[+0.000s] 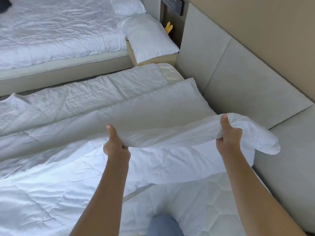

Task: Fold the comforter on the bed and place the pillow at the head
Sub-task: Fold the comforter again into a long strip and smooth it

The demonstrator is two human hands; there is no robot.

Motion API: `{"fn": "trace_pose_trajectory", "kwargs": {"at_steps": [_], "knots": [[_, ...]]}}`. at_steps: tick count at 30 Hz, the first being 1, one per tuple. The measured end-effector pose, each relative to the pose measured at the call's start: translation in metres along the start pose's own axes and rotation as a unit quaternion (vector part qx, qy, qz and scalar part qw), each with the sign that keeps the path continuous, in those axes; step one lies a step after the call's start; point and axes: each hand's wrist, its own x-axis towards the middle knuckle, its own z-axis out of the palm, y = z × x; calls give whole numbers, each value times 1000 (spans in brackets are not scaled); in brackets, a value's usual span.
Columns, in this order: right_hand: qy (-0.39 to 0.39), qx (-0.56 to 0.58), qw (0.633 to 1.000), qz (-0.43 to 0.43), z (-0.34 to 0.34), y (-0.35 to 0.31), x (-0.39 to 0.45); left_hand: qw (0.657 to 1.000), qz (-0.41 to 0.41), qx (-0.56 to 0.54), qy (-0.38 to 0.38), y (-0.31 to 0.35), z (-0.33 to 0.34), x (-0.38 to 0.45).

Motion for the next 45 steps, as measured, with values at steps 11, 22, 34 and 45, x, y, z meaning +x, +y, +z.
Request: {"fn": "trace_pose_trajectory", "kwargs": {"at_steps": [11, 22, 34, 45], "knots": [[-59, -37, 997, 28, 147, 96, 253, 996, -11, 10, 87, -3, 157, 197], [-161, -702, 656, -224, 148, 303, 355, 500, 430, 740, -130, -94, 107, 392], [-183, -693, 657, -233, 155, 292, 360, 511, 459, 727, -2, -40, 32, 390], [-326, -663, 572, -356, 251, 349, 148, 566, 360, 728, 145, 92, -119, 432]]}}
